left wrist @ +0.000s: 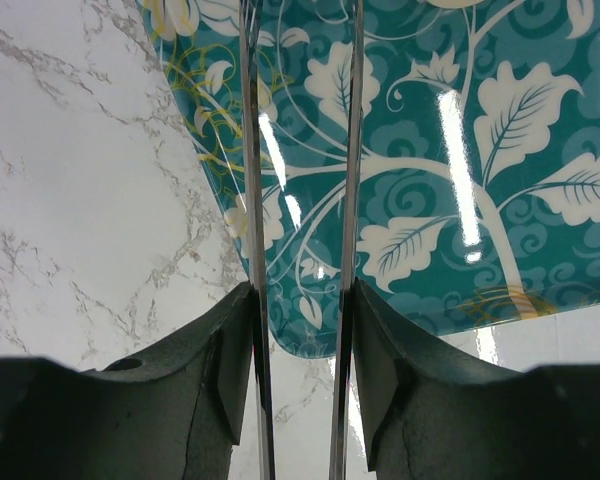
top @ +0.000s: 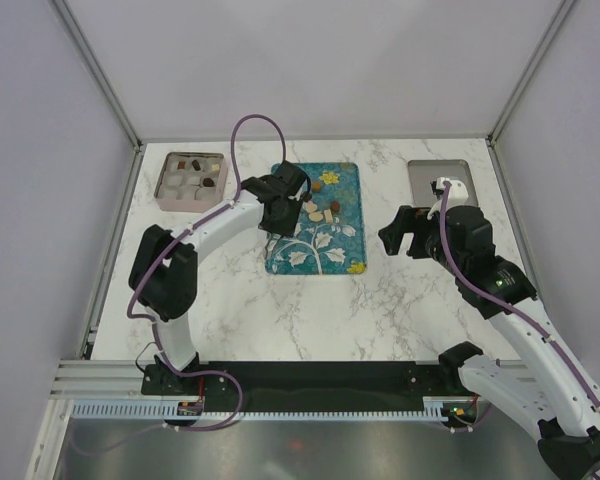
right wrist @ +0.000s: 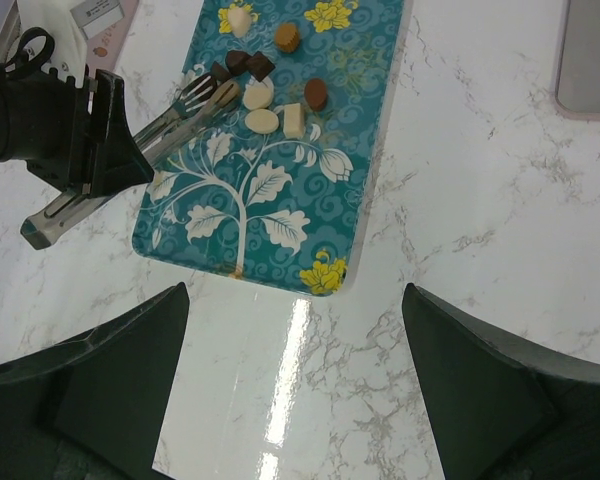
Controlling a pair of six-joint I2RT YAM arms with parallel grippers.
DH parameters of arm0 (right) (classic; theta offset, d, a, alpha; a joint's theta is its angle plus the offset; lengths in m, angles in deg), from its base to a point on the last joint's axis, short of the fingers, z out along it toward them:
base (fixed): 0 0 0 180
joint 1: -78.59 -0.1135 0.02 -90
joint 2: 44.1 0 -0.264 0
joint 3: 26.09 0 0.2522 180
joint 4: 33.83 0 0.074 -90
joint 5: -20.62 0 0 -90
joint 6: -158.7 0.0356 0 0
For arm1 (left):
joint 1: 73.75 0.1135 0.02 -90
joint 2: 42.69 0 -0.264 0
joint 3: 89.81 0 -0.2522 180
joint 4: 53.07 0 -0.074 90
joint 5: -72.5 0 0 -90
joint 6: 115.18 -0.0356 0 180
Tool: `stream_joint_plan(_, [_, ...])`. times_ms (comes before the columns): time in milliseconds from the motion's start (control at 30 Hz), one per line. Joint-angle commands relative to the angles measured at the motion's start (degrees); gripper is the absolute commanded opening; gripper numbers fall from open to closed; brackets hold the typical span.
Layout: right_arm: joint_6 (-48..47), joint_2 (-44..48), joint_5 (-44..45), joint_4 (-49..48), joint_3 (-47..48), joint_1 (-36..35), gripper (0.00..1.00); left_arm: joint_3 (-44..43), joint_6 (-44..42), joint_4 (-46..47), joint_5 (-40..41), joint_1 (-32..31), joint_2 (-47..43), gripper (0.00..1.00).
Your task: Pack the chocolate
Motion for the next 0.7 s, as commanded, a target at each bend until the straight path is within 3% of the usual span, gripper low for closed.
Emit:
stream_joint_plan(0, [-0.77, 0.58, 1.25, -0.73, 1.79, 0.03, 0.96, -2.61, 1.78, 2.42, 1.15, -0.02, 1.03, 0.49])
stream_joint_plan(433, [-0.77, 1.19, 1.6, -0.81, 1.61, 0.03, 0.97, -4.37, 1.61, -3.2, 1.15, 0.24, -1.34, 0.38])
stream_joint_plan(667, [-0.07, 1.37, 0.73, -0.99, 1.61, 0.03, 0.97, -6.74, 0.99, -7.25, 0.1, 0.59, -4.41, 0.37])
